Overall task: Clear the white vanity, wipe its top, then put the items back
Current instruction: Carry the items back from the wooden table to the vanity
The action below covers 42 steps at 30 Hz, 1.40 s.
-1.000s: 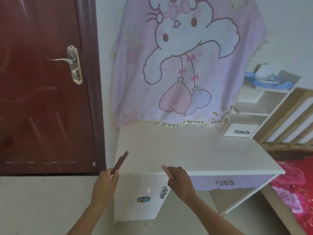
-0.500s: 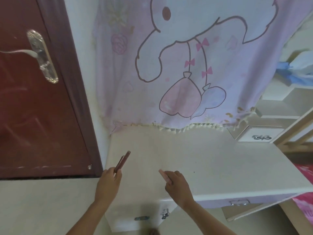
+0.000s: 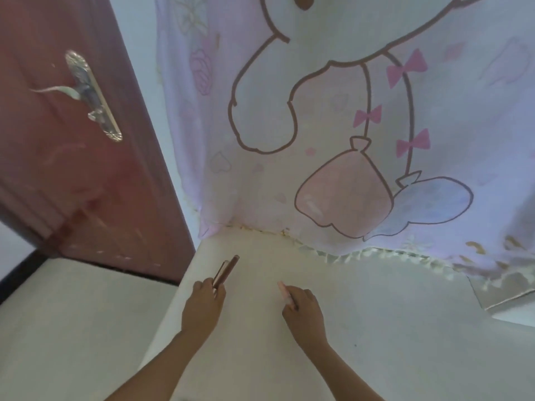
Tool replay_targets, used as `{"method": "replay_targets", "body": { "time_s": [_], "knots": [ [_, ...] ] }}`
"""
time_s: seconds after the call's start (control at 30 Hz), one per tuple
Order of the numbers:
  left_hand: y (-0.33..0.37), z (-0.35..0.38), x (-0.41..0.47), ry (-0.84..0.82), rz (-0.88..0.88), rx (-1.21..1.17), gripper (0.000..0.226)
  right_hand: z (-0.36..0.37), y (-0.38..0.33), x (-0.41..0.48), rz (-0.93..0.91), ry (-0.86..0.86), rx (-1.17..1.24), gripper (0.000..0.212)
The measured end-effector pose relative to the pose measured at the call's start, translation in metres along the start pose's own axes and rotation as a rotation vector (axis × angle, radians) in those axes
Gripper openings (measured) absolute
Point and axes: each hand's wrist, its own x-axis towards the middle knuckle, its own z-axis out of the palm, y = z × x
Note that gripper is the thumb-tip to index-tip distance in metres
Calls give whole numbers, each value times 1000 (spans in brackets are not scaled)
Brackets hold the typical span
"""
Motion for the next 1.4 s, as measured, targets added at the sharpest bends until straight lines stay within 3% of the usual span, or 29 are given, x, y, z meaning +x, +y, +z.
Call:
{"method": "replay_targets", "body": {
  "time_s": [0.1,0.23,0.37,0.47,0.63,0.9,1.07,1.17,1.4],
  "knots": [
    [1,6,10,-178,2,41,32,-1,4,3,3,-38,30,48],
    [4,15,35,25,37,247,29,-6,8,11,19,-43,31,45],
    [3,36,61,8,161,389,36,-8,7,20,32,-26,34,44],
    [2,45,80,17,151,445,34,-6,5,27,24,-26,34,44],
    [15,42,96,73,57,377,29,5,-6,41,27,-45,16,39],
    [-7,33,117,139,237,478,41,36,-36,72,65,-79,-20,38],
    [-15,31,121,106,219,482,45,59,-63,95,205,27,17,40],
    [-18,34,120,64,131,447,49,72,-79,110,242,55,14,42],
    [-29,35,129,197,256,280,46,89,-96,152,219,-13,-88,40]
  ]
}}
